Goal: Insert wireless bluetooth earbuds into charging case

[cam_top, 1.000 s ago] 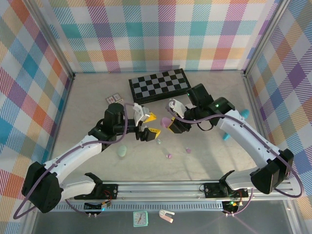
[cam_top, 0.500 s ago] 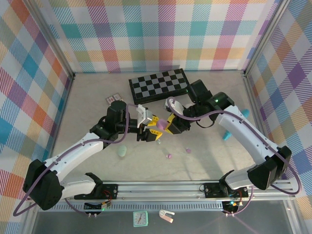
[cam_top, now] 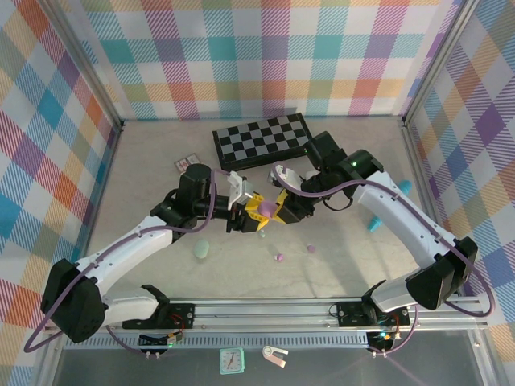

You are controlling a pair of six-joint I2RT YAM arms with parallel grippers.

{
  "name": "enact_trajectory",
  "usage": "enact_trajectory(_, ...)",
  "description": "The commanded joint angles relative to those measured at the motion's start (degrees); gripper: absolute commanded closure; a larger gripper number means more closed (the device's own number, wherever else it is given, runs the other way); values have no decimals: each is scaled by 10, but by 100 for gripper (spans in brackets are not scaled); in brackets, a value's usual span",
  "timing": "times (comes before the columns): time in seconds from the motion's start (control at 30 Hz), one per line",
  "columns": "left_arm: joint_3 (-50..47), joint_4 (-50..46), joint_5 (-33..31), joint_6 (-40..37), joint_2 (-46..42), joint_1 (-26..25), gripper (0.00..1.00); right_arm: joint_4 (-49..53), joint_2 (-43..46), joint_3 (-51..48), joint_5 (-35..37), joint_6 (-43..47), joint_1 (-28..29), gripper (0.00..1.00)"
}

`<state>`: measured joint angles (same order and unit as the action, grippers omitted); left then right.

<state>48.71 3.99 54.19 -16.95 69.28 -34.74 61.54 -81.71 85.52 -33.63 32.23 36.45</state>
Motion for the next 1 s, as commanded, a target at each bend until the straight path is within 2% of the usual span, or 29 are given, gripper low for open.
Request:
enact_trajectory(0.0, 23, 2, 41, 8, 2, -5, 55, -19, 3, 8, 29, 10, 6, 78)
enact_trajectory(0.33, 23, 14, 48, 22, 9, -5, 56, -28, 2, 12, 44, 18, 17, 79)
enact_trajectory(0.5, 24, 14, 52, 23, 11, -5, 60, -27, -1, 16, 40, 21, 19, 79)
enact_trajectory(0.8, 24, 15, 60, 24, 14, -6, 54, -31, -10, 19, 43, 22, 22, 79)
enact_trajectory(0.97, 24, 15, 69, 27, 15, -7, 59, -37, -13, 17, 43, 22, 22, 79)
